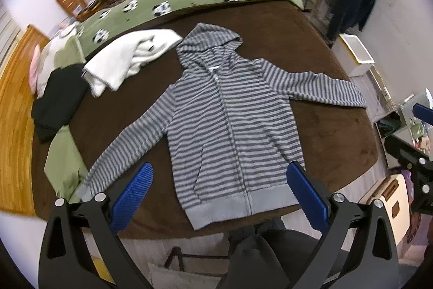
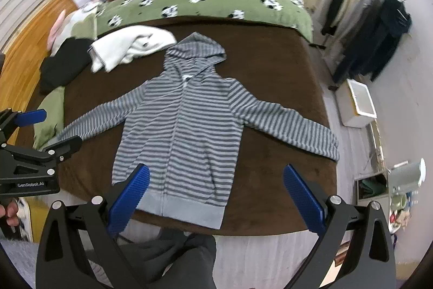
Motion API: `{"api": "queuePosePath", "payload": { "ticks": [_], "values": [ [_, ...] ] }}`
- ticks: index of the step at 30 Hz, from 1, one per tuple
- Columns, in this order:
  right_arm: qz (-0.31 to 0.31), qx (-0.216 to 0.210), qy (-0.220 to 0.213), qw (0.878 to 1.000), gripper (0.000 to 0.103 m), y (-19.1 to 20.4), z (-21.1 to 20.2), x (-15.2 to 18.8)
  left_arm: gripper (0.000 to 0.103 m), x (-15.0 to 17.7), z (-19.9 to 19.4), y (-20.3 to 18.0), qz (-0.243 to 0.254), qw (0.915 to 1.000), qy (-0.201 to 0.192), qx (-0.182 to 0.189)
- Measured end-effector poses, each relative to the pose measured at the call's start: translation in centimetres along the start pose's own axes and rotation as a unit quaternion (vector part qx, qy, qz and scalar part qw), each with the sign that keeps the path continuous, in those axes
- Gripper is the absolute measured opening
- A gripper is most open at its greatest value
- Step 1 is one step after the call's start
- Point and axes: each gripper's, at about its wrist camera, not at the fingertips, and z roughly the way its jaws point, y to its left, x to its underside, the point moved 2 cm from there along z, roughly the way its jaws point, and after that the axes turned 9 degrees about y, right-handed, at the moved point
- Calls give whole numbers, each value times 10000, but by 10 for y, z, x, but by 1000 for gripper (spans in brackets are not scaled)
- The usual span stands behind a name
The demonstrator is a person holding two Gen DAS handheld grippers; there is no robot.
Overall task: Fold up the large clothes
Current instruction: 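Move the right tool to the hoodie sleeve cuff and grasp it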
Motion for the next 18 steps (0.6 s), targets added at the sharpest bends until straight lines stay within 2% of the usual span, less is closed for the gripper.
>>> {"api": "queuePosePath", "payload": {
  "ticks": [9,14,16,18],
  "values": [
    [1027,373,-66,9940,97,-64,1,3,97,-55,15,-33,819,9965,-89,115],
    [1660,508,-65,9848,97,-106,15,18,97,-84,51,-63,1213,9923,19,249],
    [1843,533,-36,9814,97,-121,26,25,97,-93,71,-74,1238,9922,81,124],
    [1988,592,-24,9782,97,-137,39,30,97,-103,91,-85,1146,9930,180,213]
  ]
}}
